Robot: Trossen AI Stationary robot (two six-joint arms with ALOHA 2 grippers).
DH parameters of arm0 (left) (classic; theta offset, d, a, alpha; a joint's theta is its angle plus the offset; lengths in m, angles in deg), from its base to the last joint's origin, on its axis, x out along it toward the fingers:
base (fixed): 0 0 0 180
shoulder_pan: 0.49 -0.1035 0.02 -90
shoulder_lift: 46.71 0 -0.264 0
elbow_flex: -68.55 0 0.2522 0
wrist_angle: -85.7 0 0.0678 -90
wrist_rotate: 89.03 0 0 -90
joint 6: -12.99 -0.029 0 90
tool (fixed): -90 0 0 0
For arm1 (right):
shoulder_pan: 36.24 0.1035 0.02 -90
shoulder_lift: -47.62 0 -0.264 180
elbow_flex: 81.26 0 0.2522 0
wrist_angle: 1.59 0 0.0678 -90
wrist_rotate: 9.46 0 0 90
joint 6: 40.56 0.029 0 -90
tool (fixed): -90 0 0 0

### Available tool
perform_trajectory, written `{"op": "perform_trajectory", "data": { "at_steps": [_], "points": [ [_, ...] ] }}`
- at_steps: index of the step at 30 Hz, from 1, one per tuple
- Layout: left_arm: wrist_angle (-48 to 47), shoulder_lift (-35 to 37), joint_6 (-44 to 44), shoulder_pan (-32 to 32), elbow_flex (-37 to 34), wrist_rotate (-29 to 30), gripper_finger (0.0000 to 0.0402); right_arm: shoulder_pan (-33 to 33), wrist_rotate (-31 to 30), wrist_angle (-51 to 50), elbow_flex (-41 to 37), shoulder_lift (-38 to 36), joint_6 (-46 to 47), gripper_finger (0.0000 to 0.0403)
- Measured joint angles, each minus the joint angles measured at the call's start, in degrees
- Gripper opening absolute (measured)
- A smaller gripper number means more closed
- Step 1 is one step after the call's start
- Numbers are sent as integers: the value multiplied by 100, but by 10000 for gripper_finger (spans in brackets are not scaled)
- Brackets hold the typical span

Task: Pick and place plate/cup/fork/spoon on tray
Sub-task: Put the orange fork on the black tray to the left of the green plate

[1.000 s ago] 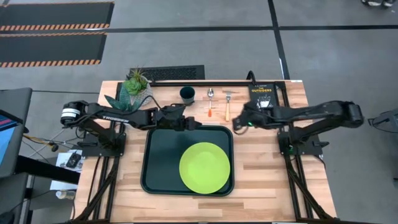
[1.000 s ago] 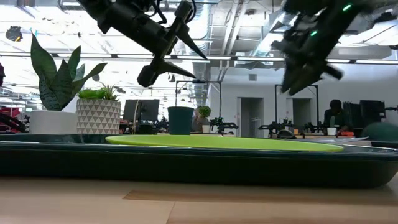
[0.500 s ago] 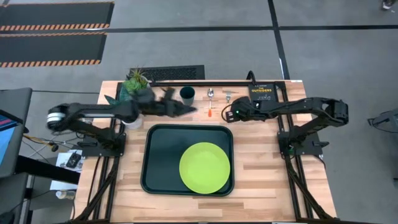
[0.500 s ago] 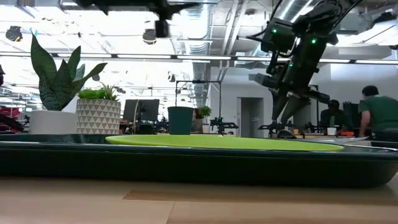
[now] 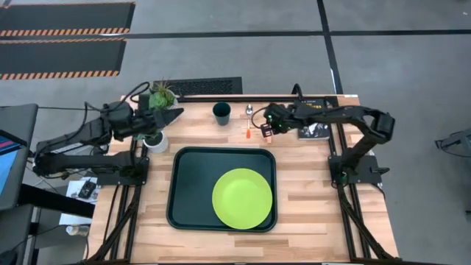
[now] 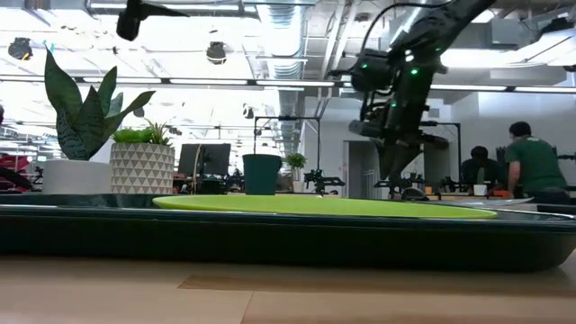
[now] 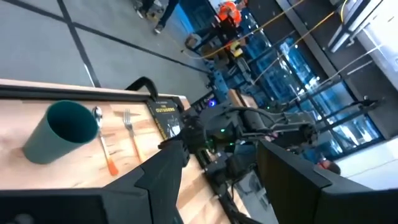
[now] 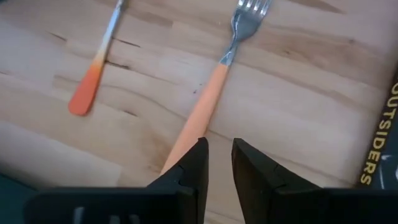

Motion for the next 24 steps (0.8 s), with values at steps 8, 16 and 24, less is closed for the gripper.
{"op": "perform_trajectory", "data": {
  "at_steps": [8, 16, 24],
  "points": [
    [-7, -305, -205, 19, -4, -86, 196, 13, 76, -319, 465, 706, 83, 159],
    [-103, -674, -372, 21, -4, -197, 212, 7, 2, -240, 505, 972, 157, 241],
    [-185, -905, -347, 21, -4, -206, 218, 230, 130, -207, 524, 1429, 319, 234]
  ]
}}
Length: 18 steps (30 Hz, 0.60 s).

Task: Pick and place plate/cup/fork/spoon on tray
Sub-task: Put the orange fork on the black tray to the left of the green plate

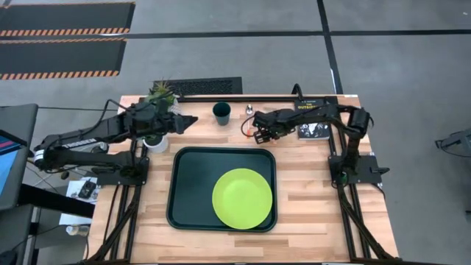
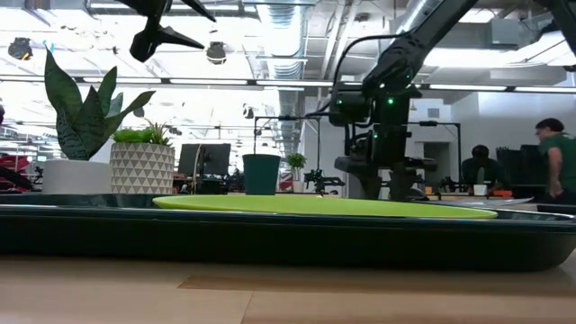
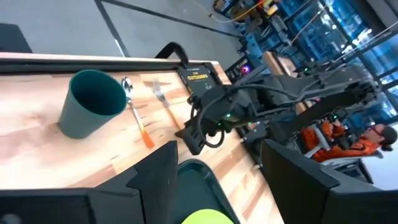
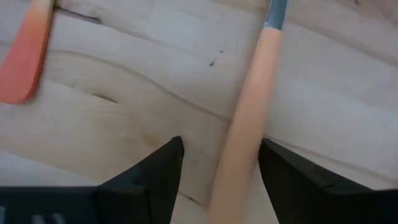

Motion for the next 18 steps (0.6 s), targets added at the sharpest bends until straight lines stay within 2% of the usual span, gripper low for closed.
{"op": "perform_trajectory", "data": {
  "at_steps": [6, 9, 14, 18],
  "points": [
    [36, 11, 11, 0, 0, -2, 218, 85, -12, -49, 4, 66, 163, 207],
    [36, 11, 79, 0, 0, 2, 218, 85, 15, -131, 2, 74, 240, 169],
    [33, 9, 122, 0, 0, 0, 217, 89, 47, -176, 2, 74, 137, 83],
    [22, 9, 122, 0, 0, 0, 217, 89, 100, -209, -2, 31, -71, 49]
  ]
}}
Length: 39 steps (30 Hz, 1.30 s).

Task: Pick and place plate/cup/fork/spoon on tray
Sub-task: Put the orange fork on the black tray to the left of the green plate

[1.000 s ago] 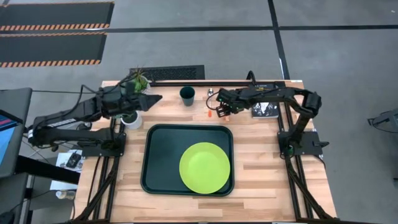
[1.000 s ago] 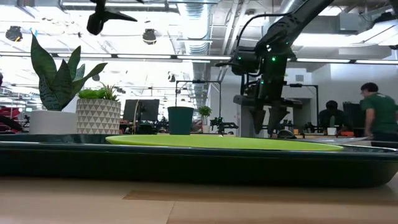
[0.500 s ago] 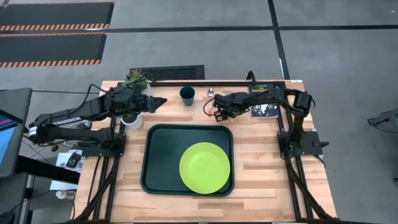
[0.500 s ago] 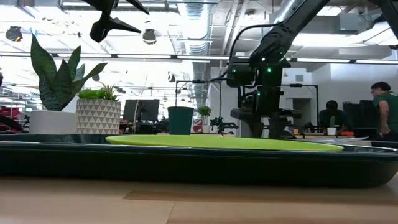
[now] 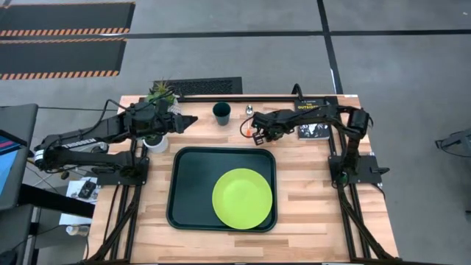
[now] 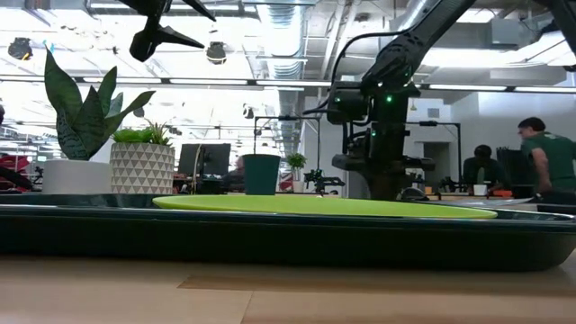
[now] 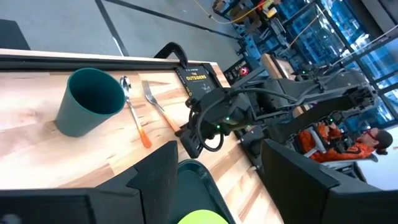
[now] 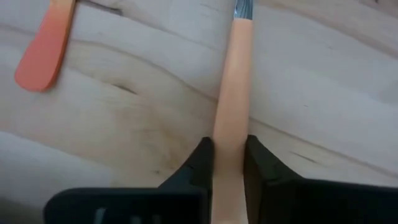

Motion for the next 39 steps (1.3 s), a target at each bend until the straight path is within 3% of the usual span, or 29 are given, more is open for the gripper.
{"op": "perform_trajectory", "data": {
  "at_steps": [6, 12, 22, 30, 39],
  "points": [
    [-3, 0, 0, 0, 0, 0, 217, -2, 112, -185, -55, -321, -34, 45],
    [152, -15, 2, 2, -41, -2, 217, -10, 69, -154, -39, -1106, -7, 42],
    [1019, -608, 187, 24, -251, -35, 217, 719, 22, 688, -35, -2303, -32, 47],
    [2102, -1649, 154, 168, -256, -204, 217, 1541, -36, 1072, -26, -2098, -33, 49],
    [2363, -2681, 370, 250, -258, -349, 217, 2031, -148, 1545, -26, -1706, 95, 52]
  ]
}}
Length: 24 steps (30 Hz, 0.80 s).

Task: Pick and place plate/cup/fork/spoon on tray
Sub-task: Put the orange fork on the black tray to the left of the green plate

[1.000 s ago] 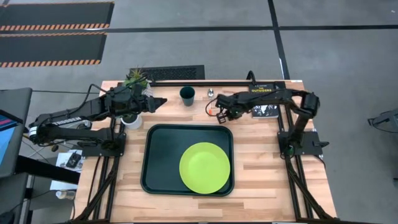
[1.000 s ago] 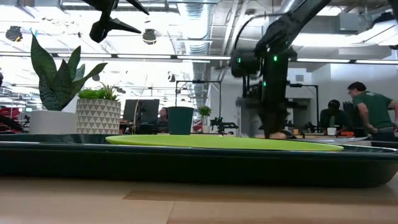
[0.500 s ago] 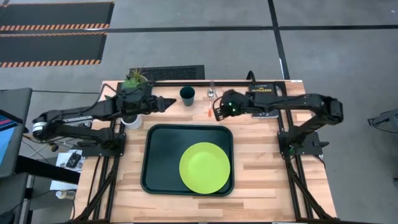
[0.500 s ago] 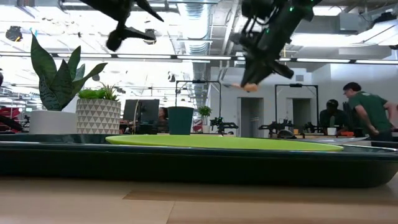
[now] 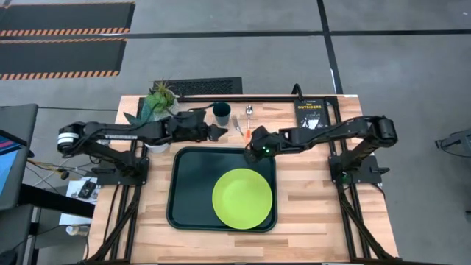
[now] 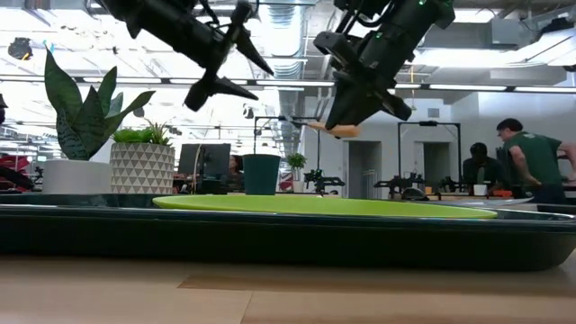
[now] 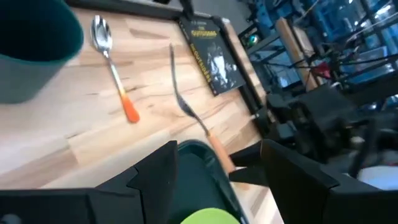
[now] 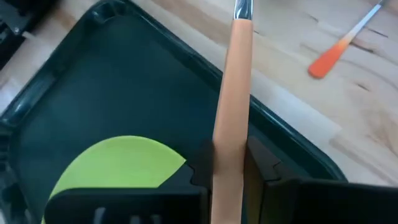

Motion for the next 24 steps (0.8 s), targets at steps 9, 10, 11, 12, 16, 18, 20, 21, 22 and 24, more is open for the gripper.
{"op": "perform_trajectory", "data": {
  "at_steps": [9, 10, 11, 12, 16, 18, 20, 21, 22, 24],
  "points": [
    [574, -442, 36, 23, 2, -37, 217, 234, -5, 312, 7, -41, 20, 52],
    [574, -439, 38, 23, 2, -5, 217, 250, -5, 293, 7, -41, 20, 52],
    [585, -438, 35, 23, 2, 55, 217, 270, -6, 311, 7, -41, 20, 52],
    [571, -438, 29, 25, 2, 141, 217, 288, -6, 330, 7, -41, 20, 52],
    [595, -438, -5, 20, 2, 332, 217, 385, -6, 374, 7, -41, 17, 53],
    [590, -438, -1, 14, 2, 356, 217, 429, -4, 420, 7, -41, 17, 53],
    [556, -441, 4, 14, 2, 411, 217, 462, -4, 480, 7, -41, 16, 53],
    [574, -460, 6, 16, 4, 442, 217, 480, -4, 499, 7, -41, 17, 53],
    [571, -472, 16, 17, 4, 446, 217, 489, -6, 514, 7, -41, 15, 53],
    [555, -477, 104, 18, 4, 448, 217, 491, -6, 532, 7, -41, 16, 53]
  ]
}}
